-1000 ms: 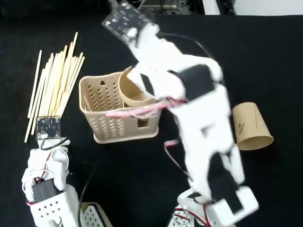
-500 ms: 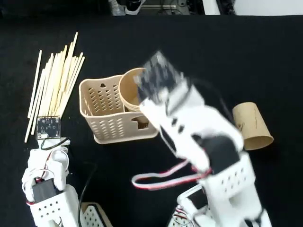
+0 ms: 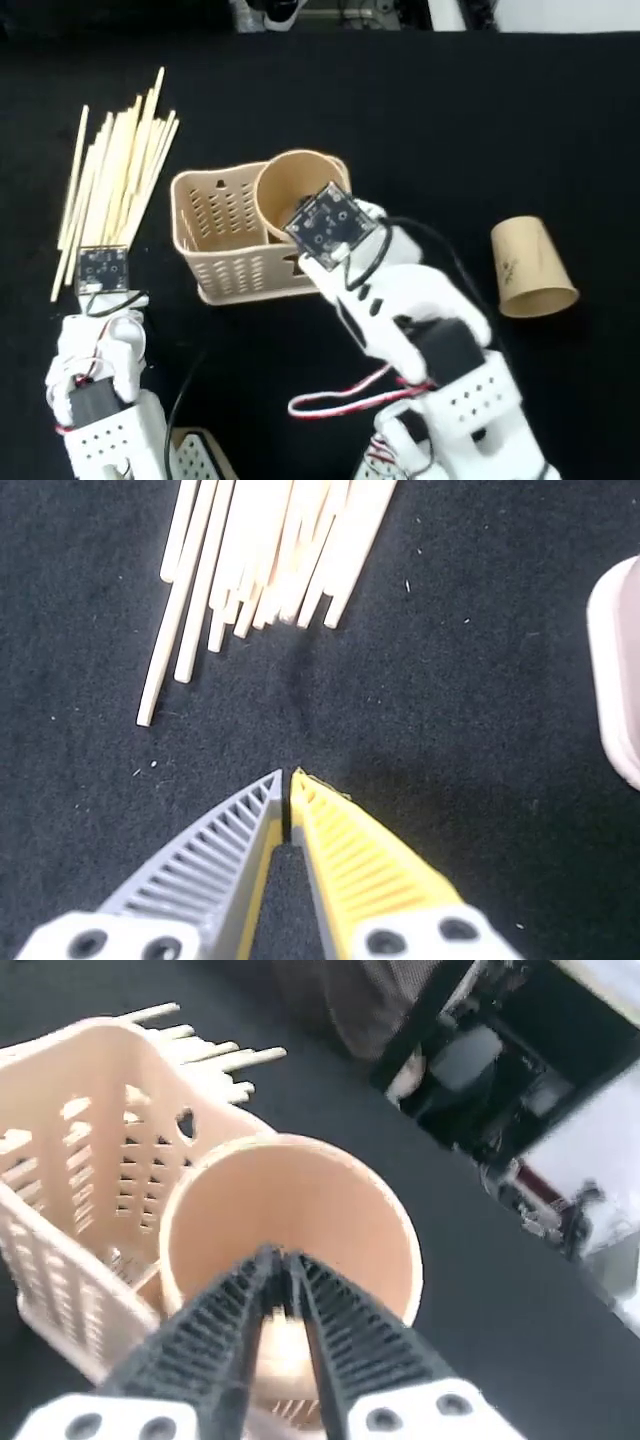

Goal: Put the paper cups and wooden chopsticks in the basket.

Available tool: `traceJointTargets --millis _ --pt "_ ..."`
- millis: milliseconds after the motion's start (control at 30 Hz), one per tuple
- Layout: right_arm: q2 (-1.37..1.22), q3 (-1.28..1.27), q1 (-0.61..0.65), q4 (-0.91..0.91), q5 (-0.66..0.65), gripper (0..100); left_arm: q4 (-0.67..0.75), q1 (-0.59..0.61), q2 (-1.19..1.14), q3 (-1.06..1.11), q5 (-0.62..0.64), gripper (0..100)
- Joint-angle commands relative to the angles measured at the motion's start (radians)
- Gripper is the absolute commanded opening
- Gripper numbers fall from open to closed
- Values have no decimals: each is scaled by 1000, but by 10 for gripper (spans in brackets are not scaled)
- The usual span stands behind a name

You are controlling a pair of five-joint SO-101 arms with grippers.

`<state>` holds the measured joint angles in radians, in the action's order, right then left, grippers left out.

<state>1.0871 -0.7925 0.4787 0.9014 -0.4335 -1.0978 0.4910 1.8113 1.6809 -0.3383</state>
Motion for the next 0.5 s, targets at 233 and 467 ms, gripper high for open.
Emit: traceJointTargets --millis 233,467 --pt "-53 572 -419 526 -341 16 6 -10 8 18 -6 33" --pt "-59 249 -865 462 -678 231 6 -10 8 18 -8 34"
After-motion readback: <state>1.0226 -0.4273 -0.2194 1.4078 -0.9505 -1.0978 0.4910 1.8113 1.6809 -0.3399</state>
